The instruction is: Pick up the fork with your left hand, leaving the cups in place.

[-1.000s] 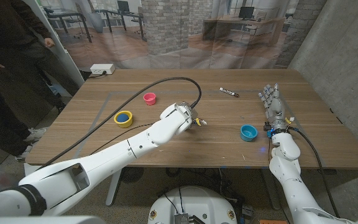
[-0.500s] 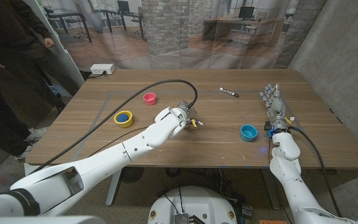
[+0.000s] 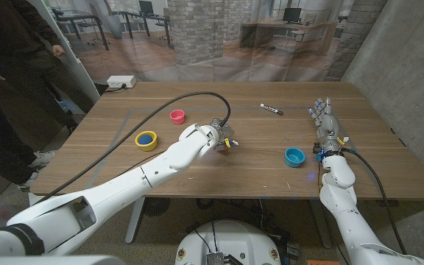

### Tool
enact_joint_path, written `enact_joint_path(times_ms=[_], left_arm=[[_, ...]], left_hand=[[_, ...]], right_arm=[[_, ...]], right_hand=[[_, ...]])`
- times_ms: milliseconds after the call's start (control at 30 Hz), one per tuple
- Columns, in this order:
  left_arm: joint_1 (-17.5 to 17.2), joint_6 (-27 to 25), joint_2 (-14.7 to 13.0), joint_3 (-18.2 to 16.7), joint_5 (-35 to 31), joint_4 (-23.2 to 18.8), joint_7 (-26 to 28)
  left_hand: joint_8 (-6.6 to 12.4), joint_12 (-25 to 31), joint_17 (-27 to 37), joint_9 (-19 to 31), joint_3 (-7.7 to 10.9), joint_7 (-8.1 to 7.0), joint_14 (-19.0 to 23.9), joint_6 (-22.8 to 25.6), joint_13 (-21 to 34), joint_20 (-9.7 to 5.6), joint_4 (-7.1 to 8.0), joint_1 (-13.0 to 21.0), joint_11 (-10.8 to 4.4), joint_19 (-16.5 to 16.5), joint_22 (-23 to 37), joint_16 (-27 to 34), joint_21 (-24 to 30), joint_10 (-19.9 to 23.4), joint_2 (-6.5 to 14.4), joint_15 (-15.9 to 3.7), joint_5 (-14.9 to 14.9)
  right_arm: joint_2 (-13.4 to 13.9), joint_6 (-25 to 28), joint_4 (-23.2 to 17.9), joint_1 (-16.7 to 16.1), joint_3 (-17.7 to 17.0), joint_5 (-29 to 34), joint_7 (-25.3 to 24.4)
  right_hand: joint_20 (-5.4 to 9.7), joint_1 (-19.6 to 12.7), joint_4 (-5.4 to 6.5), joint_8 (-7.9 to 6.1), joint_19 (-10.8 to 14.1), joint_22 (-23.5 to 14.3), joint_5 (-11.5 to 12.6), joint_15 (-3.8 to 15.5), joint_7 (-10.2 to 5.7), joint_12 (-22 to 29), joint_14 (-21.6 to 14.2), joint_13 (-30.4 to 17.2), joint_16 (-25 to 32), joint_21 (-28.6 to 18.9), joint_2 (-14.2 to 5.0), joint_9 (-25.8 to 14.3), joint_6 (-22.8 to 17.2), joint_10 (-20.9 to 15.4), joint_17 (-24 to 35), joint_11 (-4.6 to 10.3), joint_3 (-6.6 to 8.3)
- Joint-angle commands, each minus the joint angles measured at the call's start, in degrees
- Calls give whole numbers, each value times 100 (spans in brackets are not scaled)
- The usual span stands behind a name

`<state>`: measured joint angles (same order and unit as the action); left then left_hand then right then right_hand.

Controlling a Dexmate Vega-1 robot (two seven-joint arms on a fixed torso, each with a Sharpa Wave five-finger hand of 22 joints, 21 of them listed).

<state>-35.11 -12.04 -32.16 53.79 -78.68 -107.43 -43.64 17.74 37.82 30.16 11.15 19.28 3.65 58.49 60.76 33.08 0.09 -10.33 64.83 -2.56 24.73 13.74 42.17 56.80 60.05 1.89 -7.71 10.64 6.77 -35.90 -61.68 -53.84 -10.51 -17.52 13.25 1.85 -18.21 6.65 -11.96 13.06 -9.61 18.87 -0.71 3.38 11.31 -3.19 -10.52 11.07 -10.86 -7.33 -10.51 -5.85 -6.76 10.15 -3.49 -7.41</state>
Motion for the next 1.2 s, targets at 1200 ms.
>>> enact_joint_path(times_ms=[1200], left_arm=[[-219, -225, -70, -549, 394, -725, 379]], left_hand=[[387, 25, 207, 424, 137, 188, 179, 131, 307, -57, 107, 569, -330, -108, 16, -47, 283, 350, 447, -474, 23]], right_arm=[[107, 73, -254, -94, 168, 128, -265]], right_hand=[[71, -76, -30, 32, -40, -13, 47, 8, -16, -13, -37, -23, -18, 0, 12, -12, -13, -36, 15, 28, -33]])
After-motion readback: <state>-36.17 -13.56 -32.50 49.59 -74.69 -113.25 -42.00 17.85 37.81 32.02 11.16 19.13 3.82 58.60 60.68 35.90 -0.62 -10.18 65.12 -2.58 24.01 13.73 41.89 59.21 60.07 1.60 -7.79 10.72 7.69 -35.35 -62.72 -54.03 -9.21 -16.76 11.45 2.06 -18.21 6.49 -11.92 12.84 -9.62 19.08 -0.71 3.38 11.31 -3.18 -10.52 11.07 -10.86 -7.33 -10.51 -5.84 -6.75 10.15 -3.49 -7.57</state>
